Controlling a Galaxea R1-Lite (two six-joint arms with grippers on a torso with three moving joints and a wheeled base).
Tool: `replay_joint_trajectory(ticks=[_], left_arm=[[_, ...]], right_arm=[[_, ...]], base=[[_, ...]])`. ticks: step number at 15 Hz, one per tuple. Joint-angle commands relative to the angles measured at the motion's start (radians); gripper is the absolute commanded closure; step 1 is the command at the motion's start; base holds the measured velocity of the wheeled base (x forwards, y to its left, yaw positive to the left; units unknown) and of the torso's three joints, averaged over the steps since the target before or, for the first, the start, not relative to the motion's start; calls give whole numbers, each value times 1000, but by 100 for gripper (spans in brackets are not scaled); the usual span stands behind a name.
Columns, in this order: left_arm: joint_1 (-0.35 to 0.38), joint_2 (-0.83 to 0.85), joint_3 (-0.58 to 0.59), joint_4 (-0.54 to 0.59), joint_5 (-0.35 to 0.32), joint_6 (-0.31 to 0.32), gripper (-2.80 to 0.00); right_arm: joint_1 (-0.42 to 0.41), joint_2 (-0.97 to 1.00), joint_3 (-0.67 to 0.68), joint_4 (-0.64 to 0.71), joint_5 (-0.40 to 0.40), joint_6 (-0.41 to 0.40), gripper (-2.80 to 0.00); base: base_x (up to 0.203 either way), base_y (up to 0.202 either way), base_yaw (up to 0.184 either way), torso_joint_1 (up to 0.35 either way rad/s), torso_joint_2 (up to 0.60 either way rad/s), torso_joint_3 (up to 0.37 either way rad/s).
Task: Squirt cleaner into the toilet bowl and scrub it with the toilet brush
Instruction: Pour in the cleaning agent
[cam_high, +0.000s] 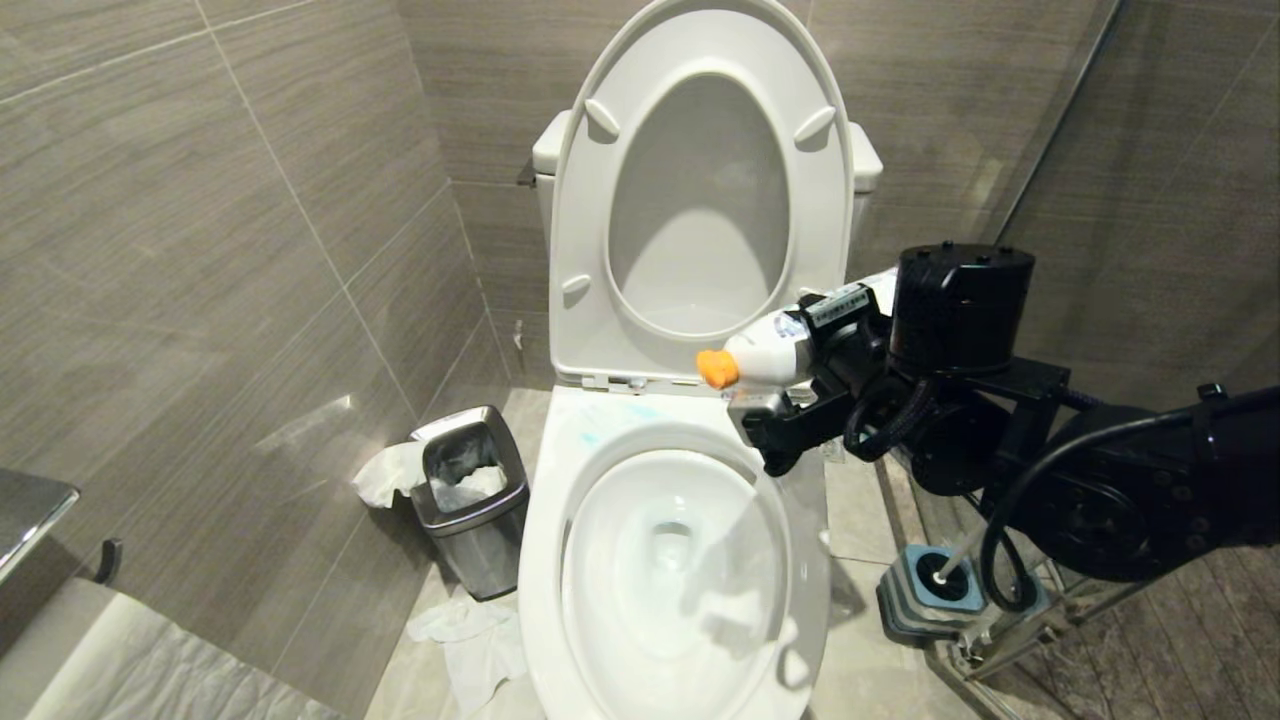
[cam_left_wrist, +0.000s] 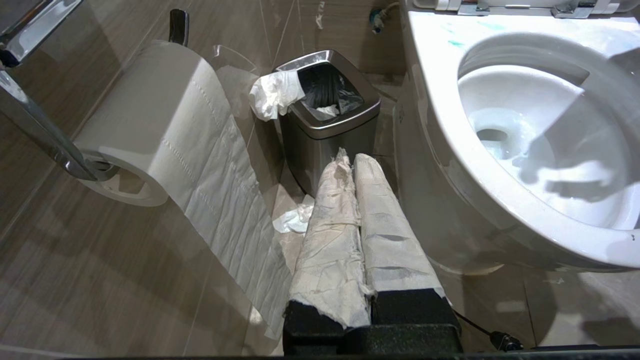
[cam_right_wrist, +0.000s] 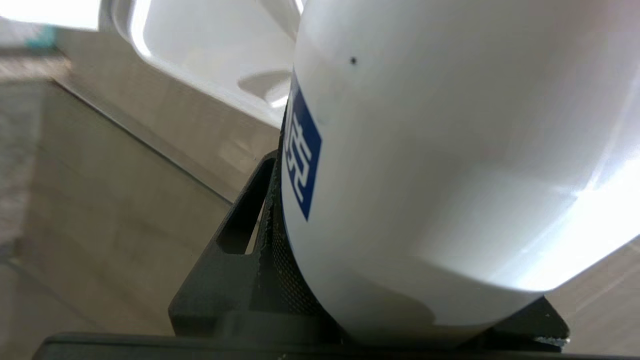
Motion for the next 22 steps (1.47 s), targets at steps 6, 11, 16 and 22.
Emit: replay_joint_trajectory(ticks=[6, 11, 16, 22], left_arm=[[-1, 1, 0, 1, 0, 0, 0], [1, 1, 0, 0, 0, 0, 0], [-1, 1, 0, 0, 0, 0, 0], [-1, 1, 0, 0, 0, 0, 0]], right_arm=[[1, -7, -5, -19, -52, -80, 0], [1, 13, -3, -88, -52, -77, 0], [17, 67, -3, -180, -52, -52, 0], [28, 94, -14, -197, -54, -82, 0]], base=[[0, 0, 0, 0, 0, 0], [0, 0, 0, 0, 0, 0], [0, 0, 0, 0, 0, 0], [0, 0, 0, 0, 0, 0]])
